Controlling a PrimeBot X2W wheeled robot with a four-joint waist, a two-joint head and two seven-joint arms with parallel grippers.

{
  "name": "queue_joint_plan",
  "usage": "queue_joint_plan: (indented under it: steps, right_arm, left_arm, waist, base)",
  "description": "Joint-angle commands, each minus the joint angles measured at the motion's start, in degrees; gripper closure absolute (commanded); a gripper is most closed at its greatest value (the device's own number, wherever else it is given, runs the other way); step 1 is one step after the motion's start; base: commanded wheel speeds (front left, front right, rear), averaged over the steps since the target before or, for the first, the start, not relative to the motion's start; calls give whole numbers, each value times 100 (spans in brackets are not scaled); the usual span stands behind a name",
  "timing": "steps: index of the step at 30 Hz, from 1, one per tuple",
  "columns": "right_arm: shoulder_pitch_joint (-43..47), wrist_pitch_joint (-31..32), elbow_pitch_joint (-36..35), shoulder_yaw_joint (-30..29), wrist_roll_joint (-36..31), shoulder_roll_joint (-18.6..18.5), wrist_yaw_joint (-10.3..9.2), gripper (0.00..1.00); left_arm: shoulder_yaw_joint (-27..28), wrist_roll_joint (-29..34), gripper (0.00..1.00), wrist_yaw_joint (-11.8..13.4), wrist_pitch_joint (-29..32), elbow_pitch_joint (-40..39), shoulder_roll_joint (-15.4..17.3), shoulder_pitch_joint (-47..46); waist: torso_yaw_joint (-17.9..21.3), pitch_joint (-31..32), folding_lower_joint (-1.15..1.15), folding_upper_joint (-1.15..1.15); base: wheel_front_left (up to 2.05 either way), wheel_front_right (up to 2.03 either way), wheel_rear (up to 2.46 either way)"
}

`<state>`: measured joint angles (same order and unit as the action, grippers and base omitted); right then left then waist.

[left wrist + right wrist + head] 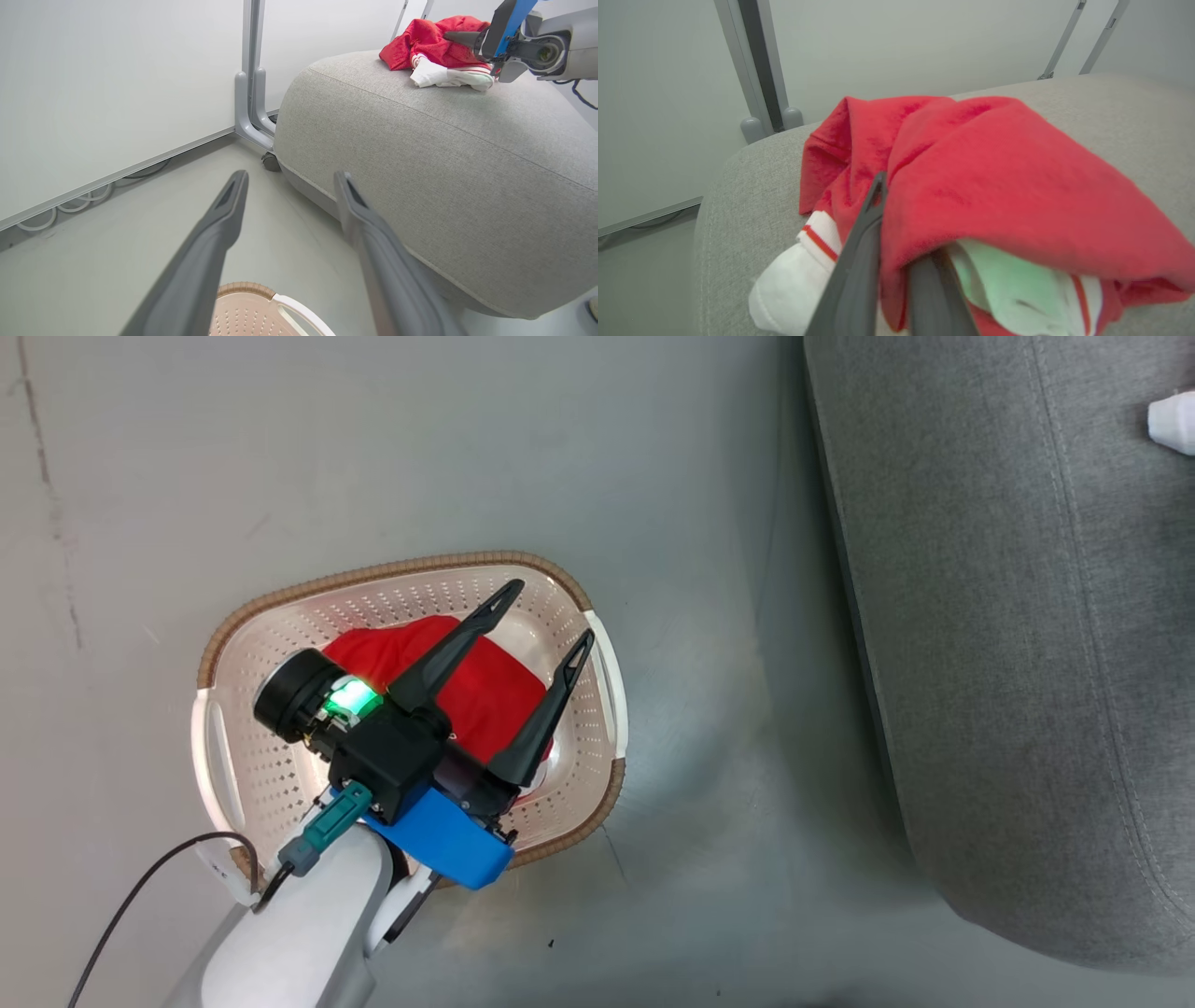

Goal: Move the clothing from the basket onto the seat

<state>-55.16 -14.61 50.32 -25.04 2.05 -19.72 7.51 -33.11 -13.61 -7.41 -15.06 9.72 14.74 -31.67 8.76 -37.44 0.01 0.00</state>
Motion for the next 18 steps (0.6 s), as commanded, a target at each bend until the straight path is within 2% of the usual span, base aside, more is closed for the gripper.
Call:
queue_joint_plan:
  steps: [1,10,18]
  right_arm:
    - [77,-31,3,30,-45,56,-4,0]
    - [664,-58,-63,137,-160,162,-5,0]
    - [1447,-49,-327,444,-208,251,-4,0]
  left_arm:
    - [-1,-37,0,-7,-18,42,-1,-37]
    - [37,-224,0,-7,-18,242,-195,349]
    - [362,-385,0,-7,-18,399,-496,963]
  waist:
    - [15,119,-1,0]
    - [-20,975,-1,0]
    - [-122,1936,-1,0]
  base:
    - [0,0,0]
    - [0,0,0]
    - [0,0,0]
